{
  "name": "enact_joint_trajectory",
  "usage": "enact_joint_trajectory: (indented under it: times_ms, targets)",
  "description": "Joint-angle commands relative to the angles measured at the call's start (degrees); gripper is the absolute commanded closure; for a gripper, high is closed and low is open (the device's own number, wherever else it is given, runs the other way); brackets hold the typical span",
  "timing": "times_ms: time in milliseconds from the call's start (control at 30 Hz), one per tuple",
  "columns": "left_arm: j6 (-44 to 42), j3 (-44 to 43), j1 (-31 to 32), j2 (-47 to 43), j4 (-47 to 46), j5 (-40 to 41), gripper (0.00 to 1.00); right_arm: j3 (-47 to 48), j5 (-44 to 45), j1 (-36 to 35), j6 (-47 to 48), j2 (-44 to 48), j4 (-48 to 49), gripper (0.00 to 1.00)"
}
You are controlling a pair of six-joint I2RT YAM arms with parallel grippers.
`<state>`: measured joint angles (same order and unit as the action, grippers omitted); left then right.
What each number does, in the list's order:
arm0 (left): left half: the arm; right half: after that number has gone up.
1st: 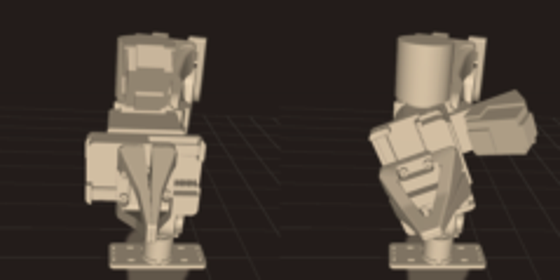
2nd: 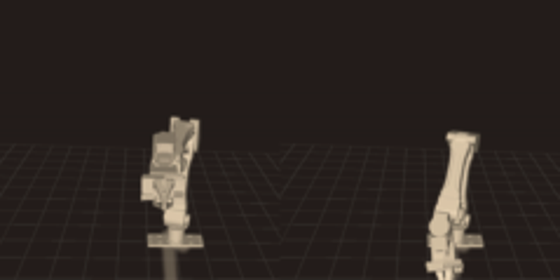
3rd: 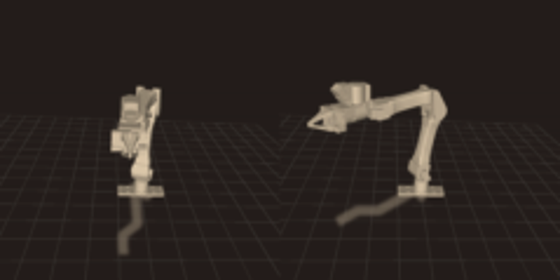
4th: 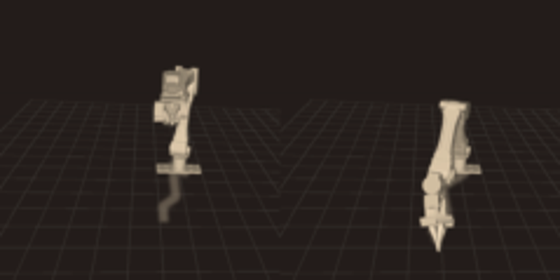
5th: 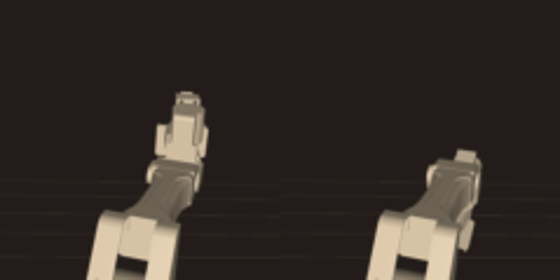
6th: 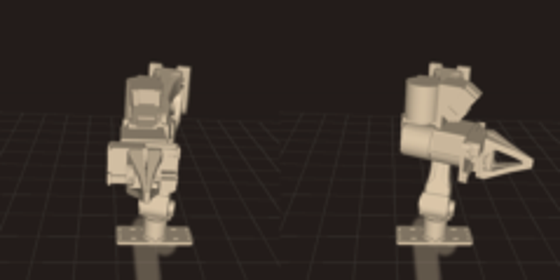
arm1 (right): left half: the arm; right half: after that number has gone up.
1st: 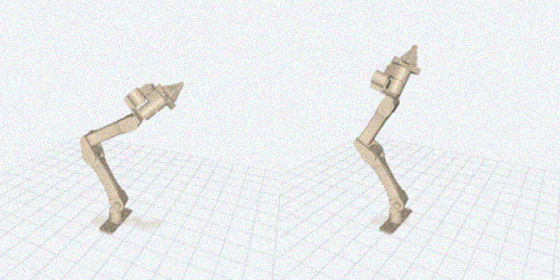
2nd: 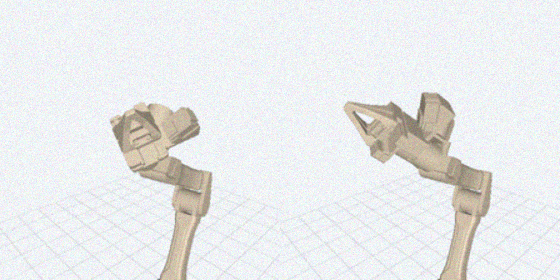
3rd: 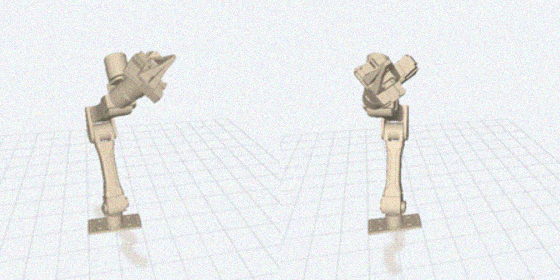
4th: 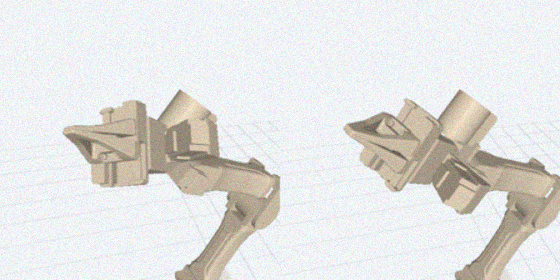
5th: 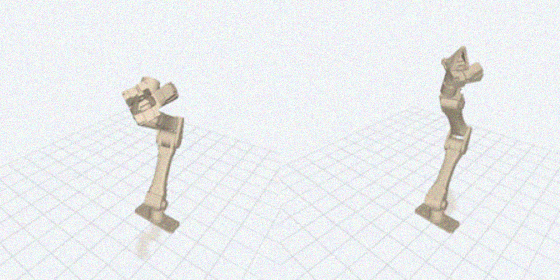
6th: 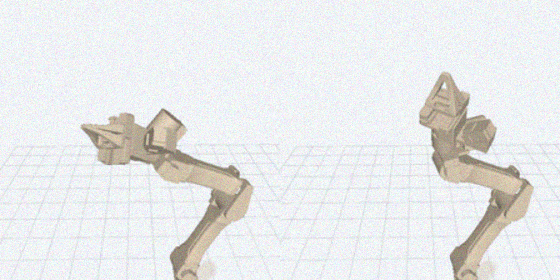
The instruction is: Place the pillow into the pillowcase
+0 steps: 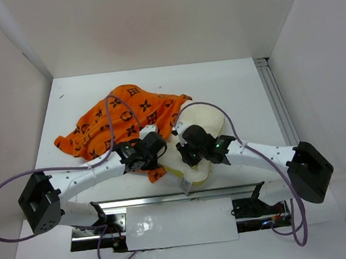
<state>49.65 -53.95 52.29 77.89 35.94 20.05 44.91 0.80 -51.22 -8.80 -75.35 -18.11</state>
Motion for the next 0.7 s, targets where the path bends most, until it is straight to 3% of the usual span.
enact_joint_trajectory:
  times_ms: [0, 33, 167, 400, 533, 667]
  targets:
    - [-1.3, -0.71, 0.52, -4.4, -2.72, -1.25, 1.0, -1.66, -6.33, 0.06, -0.34, -3.91, 8.34, 0.77]
    - [-2.79, -1.41, 0.53, -5.02, -2.72, -1.25, 1.0, -0.27, -5.46, 0.07, -0.34, -3.93, 8.35, 1.0]
    - [-7.28, -5.1, 0.53, -6.69, -1.67, -2.82, 1.0, 2.91, -4.47, 2.08, 0.36, -0.42, 9.83, 1.0]
    - [-13.09, -13.54, 4.39, -7.31, -0.61, -5.9, 1.0, 5.63, -7.04, 4.02, -7.54, 9.78, 28.37, 1.0]
    - [-17.12, -19.68, 7.46, -8.37, -0.08, -7.92, 1.0, 0.2, -4.49, 4.73, -12.99, 11.98, 44.77, 1.0]
    - [-21.69, -26.81, 9.05, -6.35, 1.05, -15.54, 1.0, -6.92, -0.81, 2.02, -16.69, 10.5, 57.99, 1.0]
